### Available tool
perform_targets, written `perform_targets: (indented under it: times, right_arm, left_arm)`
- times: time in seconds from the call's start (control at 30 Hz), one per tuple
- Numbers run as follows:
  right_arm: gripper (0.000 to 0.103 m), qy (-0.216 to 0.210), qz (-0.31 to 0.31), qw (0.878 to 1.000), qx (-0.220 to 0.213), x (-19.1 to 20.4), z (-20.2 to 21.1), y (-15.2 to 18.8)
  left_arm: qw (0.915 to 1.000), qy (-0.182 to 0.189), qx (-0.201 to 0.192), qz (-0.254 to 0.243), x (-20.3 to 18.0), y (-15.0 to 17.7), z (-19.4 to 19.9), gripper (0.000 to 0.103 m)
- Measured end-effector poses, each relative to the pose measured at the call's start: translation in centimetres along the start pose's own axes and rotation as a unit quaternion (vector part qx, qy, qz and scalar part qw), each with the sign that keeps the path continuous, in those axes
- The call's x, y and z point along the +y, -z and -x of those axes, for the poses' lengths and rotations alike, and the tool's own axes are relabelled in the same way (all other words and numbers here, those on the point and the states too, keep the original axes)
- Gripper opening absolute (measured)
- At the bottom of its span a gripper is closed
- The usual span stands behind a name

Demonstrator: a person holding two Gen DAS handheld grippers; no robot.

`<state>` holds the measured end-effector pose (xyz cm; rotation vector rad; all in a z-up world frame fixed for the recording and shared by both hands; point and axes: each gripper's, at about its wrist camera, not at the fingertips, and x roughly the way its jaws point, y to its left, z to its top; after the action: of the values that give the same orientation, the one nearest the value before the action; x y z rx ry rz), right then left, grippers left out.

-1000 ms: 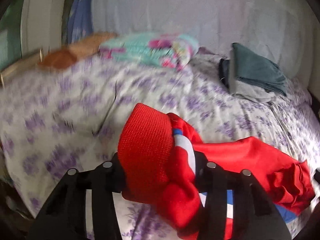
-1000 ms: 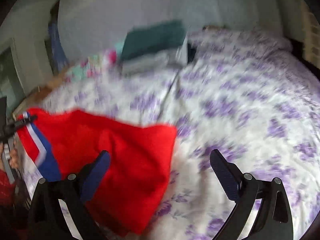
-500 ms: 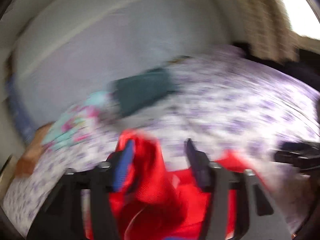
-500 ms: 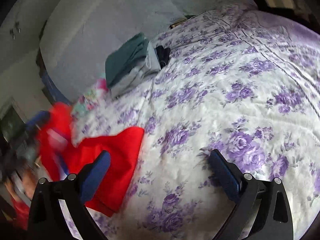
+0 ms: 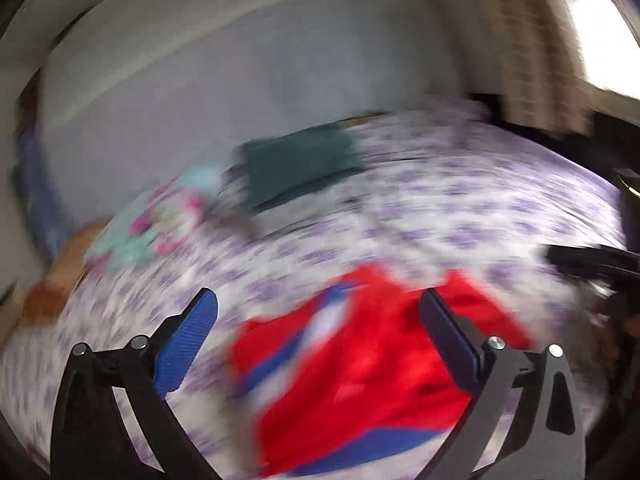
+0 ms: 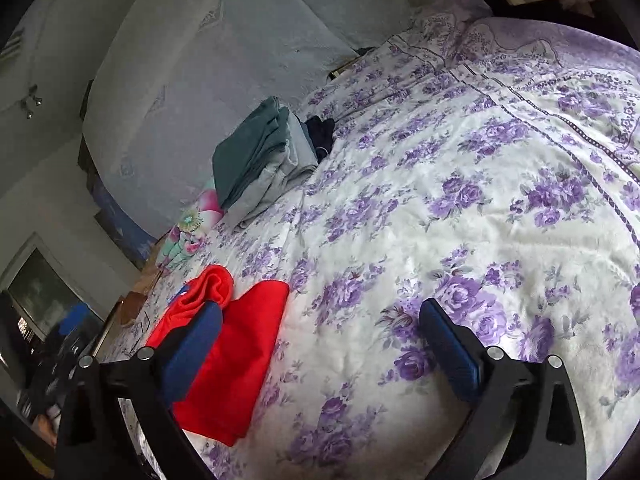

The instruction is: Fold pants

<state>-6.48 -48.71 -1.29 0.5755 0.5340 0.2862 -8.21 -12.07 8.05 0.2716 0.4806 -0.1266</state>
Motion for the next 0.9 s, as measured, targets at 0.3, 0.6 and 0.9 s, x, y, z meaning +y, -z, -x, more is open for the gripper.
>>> perform_targets:
  times: [0.3,0.6,0.9]
  right_arm:
    - [0.100,-0.058,0.172,0.983,0.039,11.4,-2.4,1.9]
    - [0.069,-0.038,0.180,0.972,0.143,15.2,-12.4,0.6]
    - [0.028,-0.015,0.219,0.971,0.096,16.8,-10.8,2.2]
  left_arm:
    - [0.9878,-0.099,0.100,0.065,8.6,7.3,-4.4,0.099]
    - [0.9731,0.003,0.172,0.153,11.7,12.4,-8.1,0.099]
    - [0.9565,0.080,0.155,0.234,13.9,14.0,-8.0,0.099]
